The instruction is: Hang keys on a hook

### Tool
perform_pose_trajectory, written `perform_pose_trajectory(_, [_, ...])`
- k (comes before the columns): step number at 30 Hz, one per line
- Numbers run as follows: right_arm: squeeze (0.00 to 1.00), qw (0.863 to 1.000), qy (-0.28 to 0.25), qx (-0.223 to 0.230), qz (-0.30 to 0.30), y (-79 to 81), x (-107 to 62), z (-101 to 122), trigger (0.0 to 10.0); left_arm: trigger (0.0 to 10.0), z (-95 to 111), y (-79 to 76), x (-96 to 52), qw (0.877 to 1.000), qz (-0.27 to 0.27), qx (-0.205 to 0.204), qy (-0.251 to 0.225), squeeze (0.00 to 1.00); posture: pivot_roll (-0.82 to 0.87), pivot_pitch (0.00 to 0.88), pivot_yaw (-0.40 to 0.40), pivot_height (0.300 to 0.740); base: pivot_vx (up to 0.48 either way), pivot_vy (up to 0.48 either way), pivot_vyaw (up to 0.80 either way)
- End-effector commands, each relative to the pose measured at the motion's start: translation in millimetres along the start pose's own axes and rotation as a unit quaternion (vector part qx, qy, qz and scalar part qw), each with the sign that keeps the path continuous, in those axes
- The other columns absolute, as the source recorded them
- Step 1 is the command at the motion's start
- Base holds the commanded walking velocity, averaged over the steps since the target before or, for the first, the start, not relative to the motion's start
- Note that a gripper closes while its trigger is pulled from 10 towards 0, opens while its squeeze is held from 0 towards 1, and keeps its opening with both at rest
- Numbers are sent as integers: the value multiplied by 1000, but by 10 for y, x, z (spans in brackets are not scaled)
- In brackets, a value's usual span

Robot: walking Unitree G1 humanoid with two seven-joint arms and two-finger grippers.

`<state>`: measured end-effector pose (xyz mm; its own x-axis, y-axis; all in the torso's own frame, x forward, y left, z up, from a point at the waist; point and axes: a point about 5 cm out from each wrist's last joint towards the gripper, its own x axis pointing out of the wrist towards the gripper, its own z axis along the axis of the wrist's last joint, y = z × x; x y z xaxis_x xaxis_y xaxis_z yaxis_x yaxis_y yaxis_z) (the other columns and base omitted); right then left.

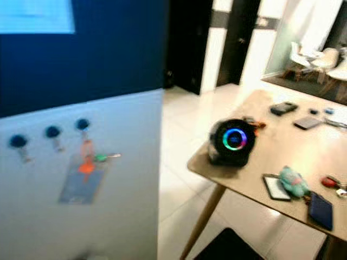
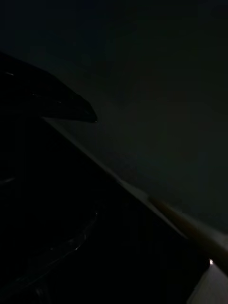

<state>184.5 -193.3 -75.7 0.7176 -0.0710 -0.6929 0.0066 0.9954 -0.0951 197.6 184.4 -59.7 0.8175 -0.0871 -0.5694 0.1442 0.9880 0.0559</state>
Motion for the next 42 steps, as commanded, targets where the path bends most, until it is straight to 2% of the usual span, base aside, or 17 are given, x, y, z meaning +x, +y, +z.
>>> perform_pose_trajectory(1, [0,1000,7,-1,-3,-26,-8,-30,10000,10000,-27,-26,-12,1000,-5,4,2,0,53,34,-36,740,0,0,-800])
perform_pose_trajectory(5, [0,1000,7,-7,3,-7,-6,-26,10000,10000,-33,-14,-13,1000,4,-7,4,0,52,28,-41,740,0,0,-800])
perform_pose_trajectory(11, [0,1000,8,-13,8,8,-1,-18,10000,10000,-30,12,-13,999,21,-44,-2,0,52,27,-46,740,0,0,-800])
perform_pose_trajectory(34, [0,1000,6,-25,15,11,8,6,10000,10000,-8,1,2,999,18,-43,-4,0,50,22,-45,740,0,0,-800])
perform_pose_trajectory(35, [0,999,3,-28,17,13,9,12,10000,10000,-6,2,3,999,18,-43,-4,0,50,22,-45,740,0,0,0])
perform_pose_trajectory(36, [0,999,0,-48,20,19,10,22,10000,10000,-4,3,3,999,19,-43,-5,0,49,21,-44,740,0,0,0])
perform_pose_trajectory(42, [0,999,9,-46,26,40,9,-1,10000,10000,13,-13,5,999,16,-30,-12,0,52,25,-46,740,0,0,0])
